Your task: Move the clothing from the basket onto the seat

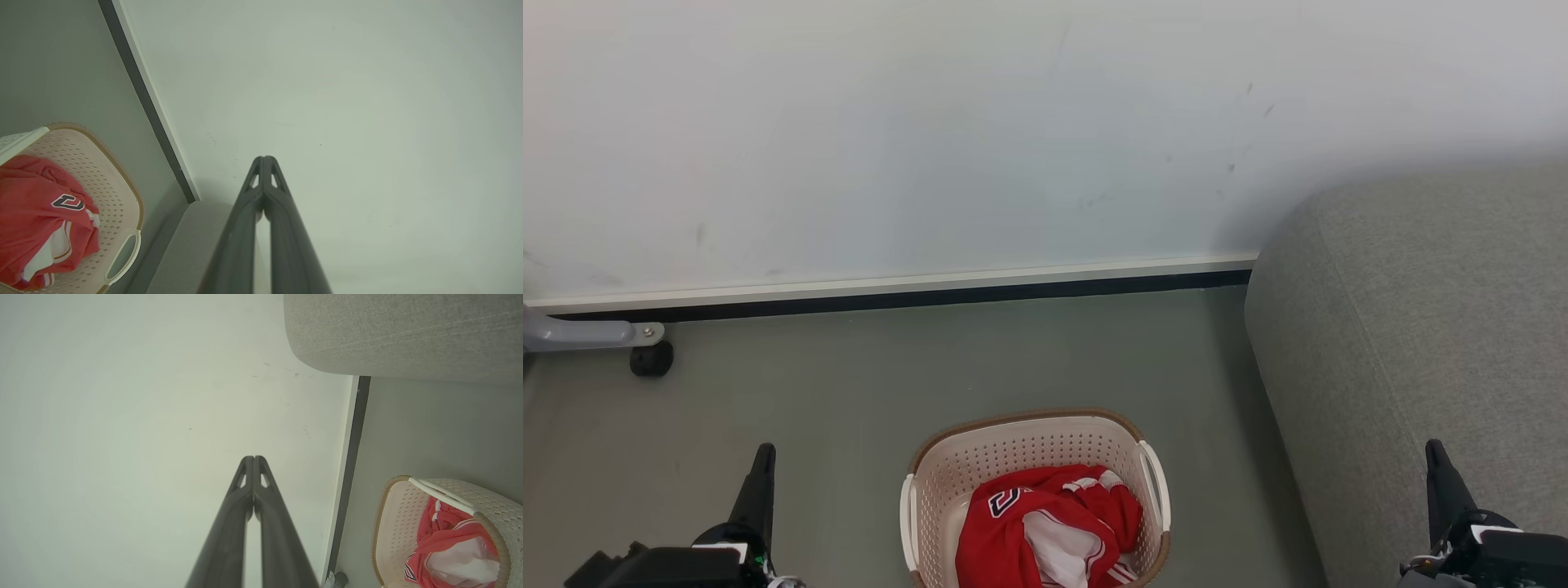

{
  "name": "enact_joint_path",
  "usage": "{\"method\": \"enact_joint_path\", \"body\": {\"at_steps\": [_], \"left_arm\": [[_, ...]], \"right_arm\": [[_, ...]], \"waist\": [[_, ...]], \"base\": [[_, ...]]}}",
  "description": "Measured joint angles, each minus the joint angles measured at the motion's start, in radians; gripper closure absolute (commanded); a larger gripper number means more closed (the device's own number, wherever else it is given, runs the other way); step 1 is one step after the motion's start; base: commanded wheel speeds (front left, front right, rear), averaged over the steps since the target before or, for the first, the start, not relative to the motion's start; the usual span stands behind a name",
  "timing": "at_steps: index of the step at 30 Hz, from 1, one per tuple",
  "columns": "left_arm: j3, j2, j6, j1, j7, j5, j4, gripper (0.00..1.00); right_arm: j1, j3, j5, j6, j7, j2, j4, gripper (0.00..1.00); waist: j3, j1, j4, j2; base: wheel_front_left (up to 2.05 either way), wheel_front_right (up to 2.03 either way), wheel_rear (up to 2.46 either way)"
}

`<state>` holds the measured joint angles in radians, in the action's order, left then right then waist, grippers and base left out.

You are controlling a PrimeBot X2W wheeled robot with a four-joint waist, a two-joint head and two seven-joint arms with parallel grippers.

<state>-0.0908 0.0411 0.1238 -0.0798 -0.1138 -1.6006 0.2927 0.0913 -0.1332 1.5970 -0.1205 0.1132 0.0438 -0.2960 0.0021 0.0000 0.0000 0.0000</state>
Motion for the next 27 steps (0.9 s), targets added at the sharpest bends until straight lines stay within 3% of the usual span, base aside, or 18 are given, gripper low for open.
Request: {"method": "enact_joint_path", "body": {"at_steps": [27], "left_arm": [[0.0,0.0,0.0,0.0,0.0,0.0,0.0,1.0]], "right_arm": [[0.0,0.0,0.0,0.0,0.0,0.0,0.0,1.0]], "waist": [[0.0,0.0,0.0,0.0]], "base": [[0.0,0.0,0.0]]}}
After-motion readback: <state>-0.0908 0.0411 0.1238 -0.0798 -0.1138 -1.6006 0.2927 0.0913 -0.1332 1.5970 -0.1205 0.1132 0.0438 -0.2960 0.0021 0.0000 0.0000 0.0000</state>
